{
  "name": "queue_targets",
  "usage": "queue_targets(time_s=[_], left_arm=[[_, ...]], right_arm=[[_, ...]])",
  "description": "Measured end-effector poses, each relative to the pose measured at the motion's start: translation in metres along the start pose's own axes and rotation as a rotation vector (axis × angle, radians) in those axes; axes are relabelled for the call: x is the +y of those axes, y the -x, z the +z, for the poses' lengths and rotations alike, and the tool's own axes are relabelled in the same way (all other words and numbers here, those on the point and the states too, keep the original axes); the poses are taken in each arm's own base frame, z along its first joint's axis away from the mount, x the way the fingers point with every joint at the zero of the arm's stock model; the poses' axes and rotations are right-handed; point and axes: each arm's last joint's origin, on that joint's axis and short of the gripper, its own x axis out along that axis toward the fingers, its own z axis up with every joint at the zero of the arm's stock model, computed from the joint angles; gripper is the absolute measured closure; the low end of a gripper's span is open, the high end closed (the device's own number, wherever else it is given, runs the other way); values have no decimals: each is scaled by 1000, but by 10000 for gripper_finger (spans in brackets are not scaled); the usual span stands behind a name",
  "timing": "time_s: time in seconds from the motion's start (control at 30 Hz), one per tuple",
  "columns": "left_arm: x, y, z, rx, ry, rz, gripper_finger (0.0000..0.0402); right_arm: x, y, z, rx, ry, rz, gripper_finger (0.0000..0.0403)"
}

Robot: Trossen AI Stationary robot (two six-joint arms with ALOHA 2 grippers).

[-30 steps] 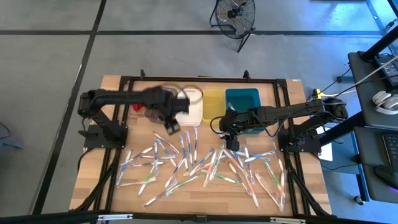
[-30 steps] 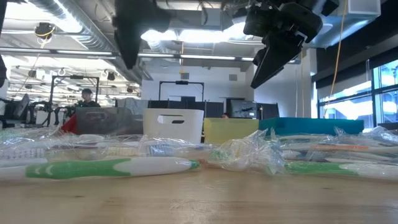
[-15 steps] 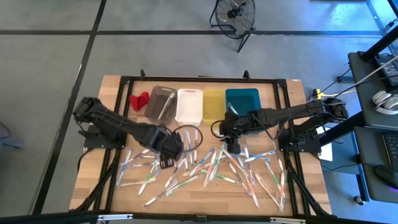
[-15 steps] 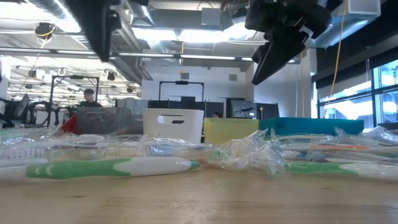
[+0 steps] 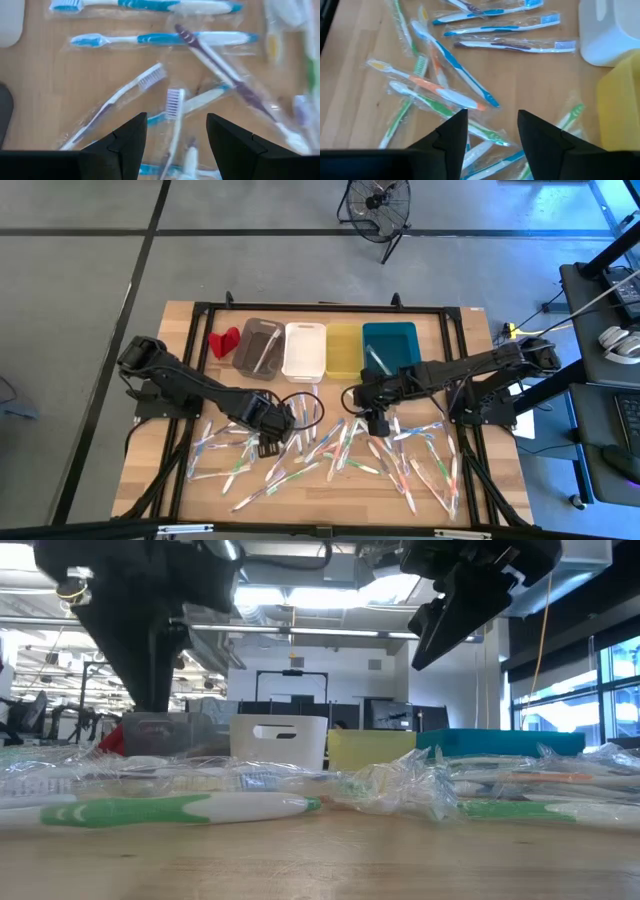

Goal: Pick & Place Toothbrushes
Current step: Put the purple toothbrush into the white bin

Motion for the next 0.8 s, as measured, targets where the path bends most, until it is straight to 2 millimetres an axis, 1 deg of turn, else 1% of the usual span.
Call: queue_targets(time_s=[0.13, 0.37, 0.47, 0.6, 0.8], left_arm=[[5, -6, -2, 1, -5, 18, 201], [3, -6, -3, -9, -47, 31, 201], [3, -6, -1, -41, -97, 60, 201], [3, -6, -2, -37, -106, 53, 201], [1, -22, -9, -50, -92, -16, 201]], right_arm=[[6, 0, -1, 2, 17, 10, 192], [10, 0, -1, 5, 30, 17, 154], [10, 0, -1, -2, 30, 18, 145], [10, 0, 2, -28, 33, 21, 138], [10, 0, 2, -31, 37, 21, 136]])
